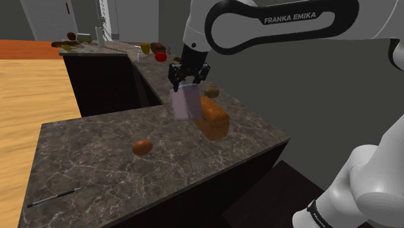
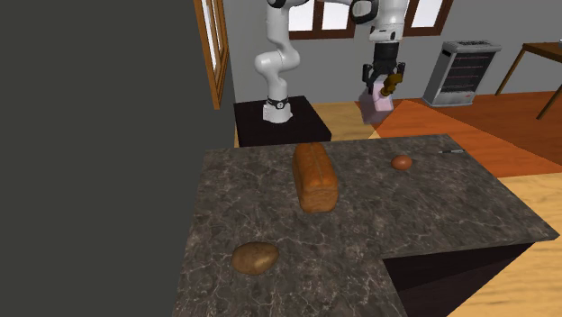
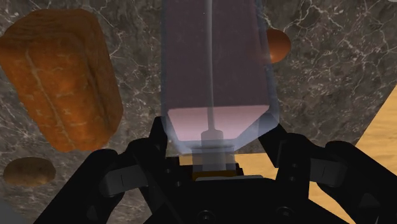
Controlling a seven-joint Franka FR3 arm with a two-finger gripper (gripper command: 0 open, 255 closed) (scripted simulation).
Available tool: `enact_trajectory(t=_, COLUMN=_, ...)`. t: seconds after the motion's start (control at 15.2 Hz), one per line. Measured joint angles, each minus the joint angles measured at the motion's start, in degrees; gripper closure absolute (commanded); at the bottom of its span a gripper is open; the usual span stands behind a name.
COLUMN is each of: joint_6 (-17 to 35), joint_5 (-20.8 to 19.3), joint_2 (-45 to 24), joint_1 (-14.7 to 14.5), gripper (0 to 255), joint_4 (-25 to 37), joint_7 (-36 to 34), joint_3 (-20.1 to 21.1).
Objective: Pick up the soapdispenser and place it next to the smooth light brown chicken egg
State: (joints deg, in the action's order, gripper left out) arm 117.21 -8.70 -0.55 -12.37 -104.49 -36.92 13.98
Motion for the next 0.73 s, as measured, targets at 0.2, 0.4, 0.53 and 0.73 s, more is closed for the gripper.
enact_trajectory(t=0.2, joint_6=2.3, joint_5=-0.2, joint_2=-0.2, joint_1=0.0, gripper=255, joint_4=-2.1, joint_7=-0.3, joint_3=0.0)
enact_trajectory(t=0.4, joint_6=4.6, joint_5=-0.5, joint_2=-0.2, joint_1=0.0, gripper=255, joint_4=-4.4, joint_7=-0.7, joint_3=-0.1)
enact_trajectory(t=0.53, joint_6=6.0, joint_5=-0.7, joint_2=-0.8, joint_1=0.0, gripper=255, joint_4=-5.3, joint_7=-1.1, joint_3=0.0)
enact_trajectory(t=0.73, joint_6=8.3, joint_5=-1.1, joint_2=-1.2, joint_1=0.0, gripper=255, joint_4=-7.2, joint_7=-1.6, joint_3=-0.1)
